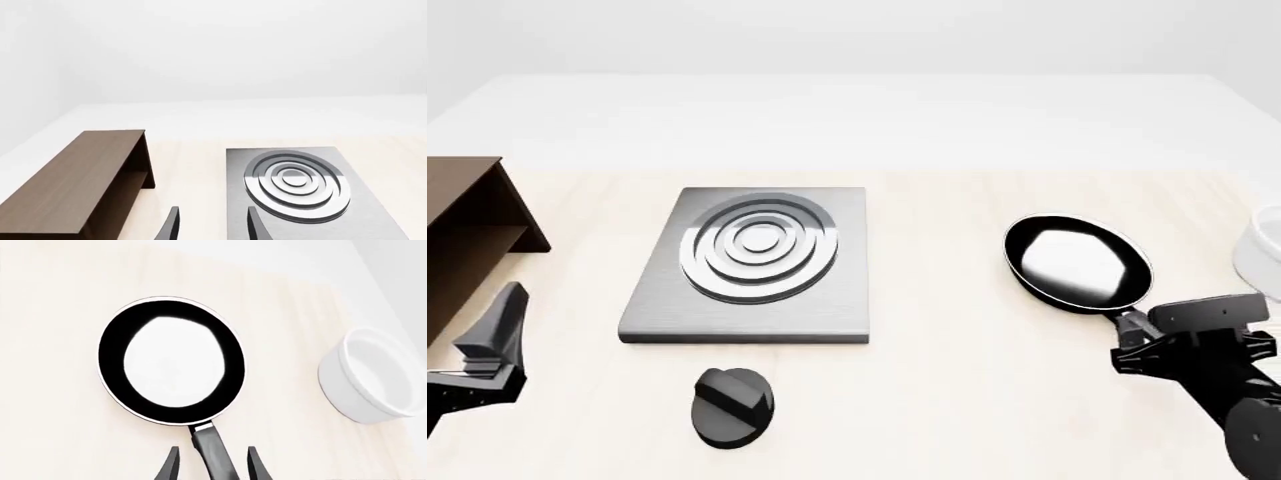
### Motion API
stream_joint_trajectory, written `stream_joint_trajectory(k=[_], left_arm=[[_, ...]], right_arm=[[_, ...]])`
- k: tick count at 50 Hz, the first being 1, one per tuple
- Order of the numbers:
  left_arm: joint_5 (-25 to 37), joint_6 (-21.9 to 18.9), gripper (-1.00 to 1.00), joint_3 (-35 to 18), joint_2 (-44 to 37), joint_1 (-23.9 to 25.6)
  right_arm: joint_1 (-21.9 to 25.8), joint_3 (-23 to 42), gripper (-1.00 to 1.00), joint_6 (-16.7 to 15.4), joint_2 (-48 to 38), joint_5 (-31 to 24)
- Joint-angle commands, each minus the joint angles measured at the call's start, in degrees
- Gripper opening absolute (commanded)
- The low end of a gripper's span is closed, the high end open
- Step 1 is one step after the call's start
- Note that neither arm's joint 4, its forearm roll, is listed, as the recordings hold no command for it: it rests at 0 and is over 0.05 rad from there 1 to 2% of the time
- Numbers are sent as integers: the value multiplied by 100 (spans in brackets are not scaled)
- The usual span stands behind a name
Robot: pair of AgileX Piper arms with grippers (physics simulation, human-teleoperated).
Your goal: Turn on the stove and put the frying pan on it.
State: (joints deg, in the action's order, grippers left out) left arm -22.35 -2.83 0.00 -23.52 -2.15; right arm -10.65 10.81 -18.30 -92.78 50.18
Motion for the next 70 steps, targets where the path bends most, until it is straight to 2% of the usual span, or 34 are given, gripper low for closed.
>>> stream_joint_trajectory(k=[1, 4, 8, 9, 12, 16, 19, 20, 21, 23, 25, 26, 33, 35, 39, 41, 45, 46, 49, 54, 64, 69, 70], left_arm=[[190, 78, 100, -3, 148, 262], [146, 77, 100, -3, 104, 266], [139, 88, 100, -3, 100, 267], [191, 81, 100, -3, 151, 267], [196, 84, 100, -3, 159, 263], [221, 82, 100, -3, 189, 263], [212, 76, 100, -3, 178, 266], [211, 80, 100, -3, 177, 264], [186, 78, 100, -3, 153, 262], [150, 81, 100, -3, 114, 257], [136, 81, 100, -3, 98, 256], [133, 81, 100, -3, 96, 258], [180, 84, 100, -3, 149, 259], [193, 83, 100, -3, 162, 260], [214, 78, 100, -3, 183, 257], [210, 76, 100, -3, 178, 253], [222, 76, 100, -4, 190, 247], [194, 75, 100, -3, 161, 247], [209, 80, 100, -4, 176, 240], [135, 81, 100, -3, 99, 238], [172, 90, 100, -4, 136, 230], [128, 90, 100, -3, 90, 228], [142, 89, 100, -4, 103, 231]], right_arm=[[-107, 82, 100, 28, -234, 91], [-130, 74, 100, 16, -472, 325], [-154, 142, 100, -5, -265, 57], [-152, 116, 100, -24, -519, 314], [-151, 177, 100, -81, -559, 241], [-172, 215, 100, -157, -893, 453], [-134, 272, 100, -143, -798, 245], [-129, 274, 100, -172, -965, 407], [-146, 313, 100, -175, -804, 203], [-176, 342, 100, -199, -977, 339], [-205, 386, 100, -214, -811, 117], [-227, 400, 100, -238, -988, 272], [-325, 480, 100, -287, -1139, 319], [-338, 500, 100, -297, -1015, 170], [-360, 490, 100, -301, -1257, 392], [-356, 510, 100, -299, -1040, 156], [-345, 508, 100, -296, -1271, 381], [-336, 549, 100, -297, -1128, 185], [-295, 538, 100, -292, -1448, 476], [-261, 613, 100, -263, -1372, 294], [-213, 606, 100, -184, -1472, 386], [-166, 578, 100, -137, -1705, 621], [-181, 591, -100, -140, -1604, 516]])
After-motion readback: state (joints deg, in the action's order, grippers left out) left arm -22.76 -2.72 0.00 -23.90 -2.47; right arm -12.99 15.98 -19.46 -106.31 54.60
